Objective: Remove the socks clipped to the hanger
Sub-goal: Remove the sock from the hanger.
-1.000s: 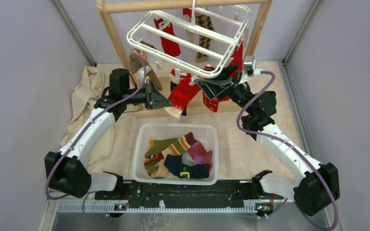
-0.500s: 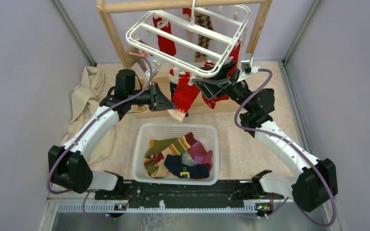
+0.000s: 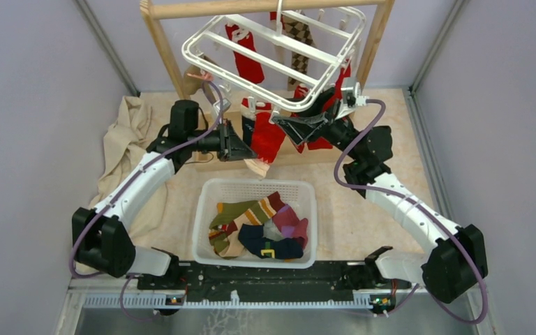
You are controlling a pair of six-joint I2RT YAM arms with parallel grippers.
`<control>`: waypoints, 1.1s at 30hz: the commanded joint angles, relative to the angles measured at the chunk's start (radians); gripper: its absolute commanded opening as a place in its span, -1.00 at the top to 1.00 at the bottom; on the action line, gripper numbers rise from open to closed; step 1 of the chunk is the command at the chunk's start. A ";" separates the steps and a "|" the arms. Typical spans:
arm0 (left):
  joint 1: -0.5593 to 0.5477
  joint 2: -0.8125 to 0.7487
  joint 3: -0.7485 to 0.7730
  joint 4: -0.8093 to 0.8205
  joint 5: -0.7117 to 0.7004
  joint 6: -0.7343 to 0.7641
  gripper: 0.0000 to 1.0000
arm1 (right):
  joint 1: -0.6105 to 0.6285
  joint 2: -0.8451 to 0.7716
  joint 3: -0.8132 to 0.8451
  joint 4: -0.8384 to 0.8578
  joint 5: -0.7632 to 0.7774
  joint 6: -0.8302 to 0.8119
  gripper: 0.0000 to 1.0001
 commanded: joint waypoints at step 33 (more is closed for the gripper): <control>-0.102 0.049 0.036 0.020 0.005 0.016 1.00 | 0.127 -0.036 0.088 -0.122 0.275 -0.246 -0.41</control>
